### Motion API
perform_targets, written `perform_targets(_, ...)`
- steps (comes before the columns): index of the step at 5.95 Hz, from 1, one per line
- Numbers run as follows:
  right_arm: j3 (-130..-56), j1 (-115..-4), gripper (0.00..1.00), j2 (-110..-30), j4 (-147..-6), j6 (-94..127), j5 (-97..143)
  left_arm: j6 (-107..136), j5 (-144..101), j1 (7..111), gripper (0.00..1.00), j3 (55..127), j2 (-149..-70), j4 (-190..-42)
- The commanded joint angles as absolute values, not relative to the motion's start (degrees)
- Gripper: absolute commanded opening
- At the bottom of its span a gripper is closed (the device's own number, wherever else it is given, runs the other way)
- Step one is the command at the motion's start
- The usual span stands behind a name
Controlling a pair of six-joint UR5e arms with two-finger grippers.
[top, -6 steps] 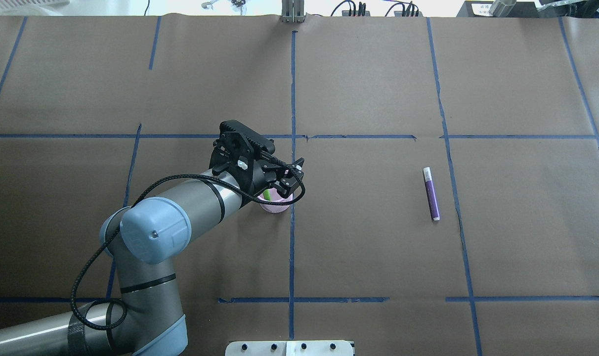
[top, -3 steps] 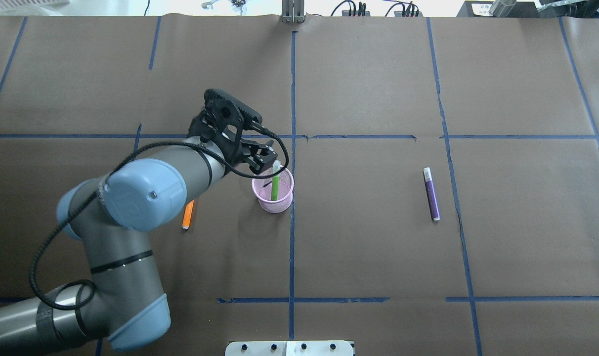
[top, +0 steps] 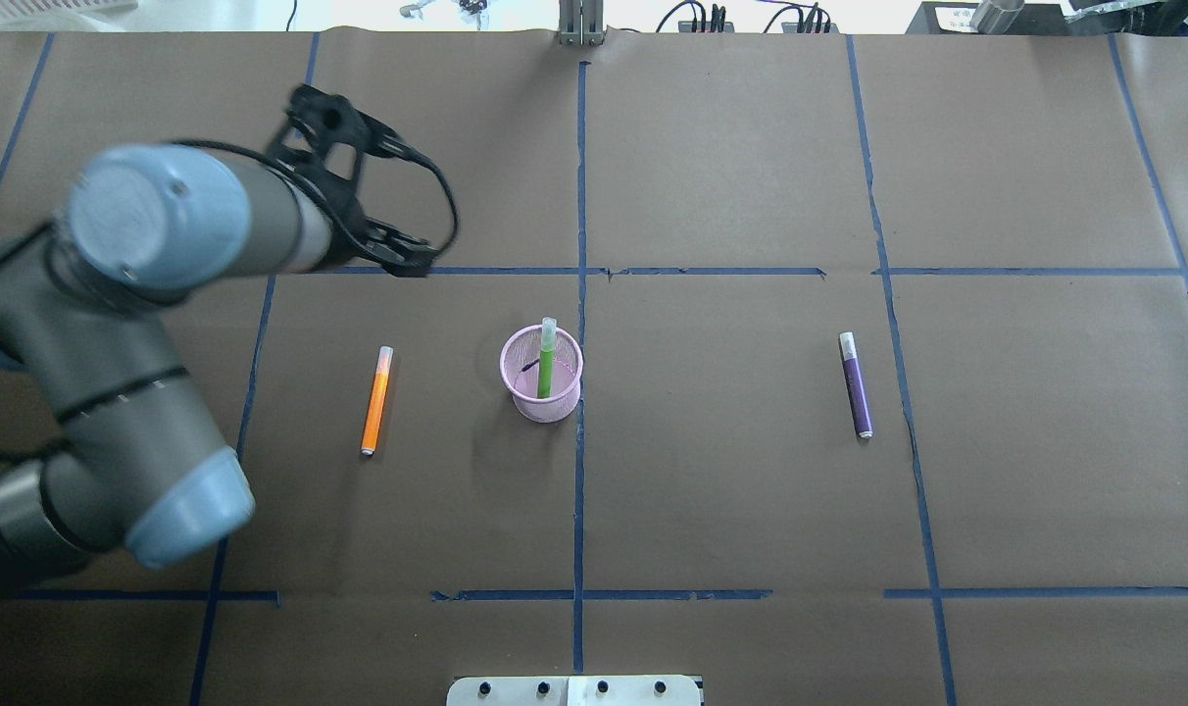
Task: Collect pens into pen holder
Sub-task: 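Raise the left gripper away from the cup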
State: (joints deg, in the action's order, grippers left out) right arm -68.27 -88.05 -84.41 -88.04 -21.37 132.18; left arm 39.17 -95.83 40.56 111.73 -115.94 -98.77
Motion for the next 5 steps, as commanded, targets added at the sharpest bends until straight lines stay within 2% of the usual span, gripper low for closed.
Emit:
perform_targets(1, -61.5, -87.1, 0.93, -83.1, -88.0, -25.4, 131.2, 39.8, -108.9, 49.5, 1.0, 116.0, -107.8, -95.2)
perform_targets(3, -59.3, -84.1, 0.9, -82.4, -88.0, -24.6, 131.2, 39.8, -109.4, 50.1, 1.0, 118.5, -105.0, -95.4)
perform_targets(5, -58.5, -82.4, 0.81, -81.3, -87.9, -24.6, 130.9, 40.0, -109.4, 50.2, 1.0, 119.8, -105.0, -95.4)
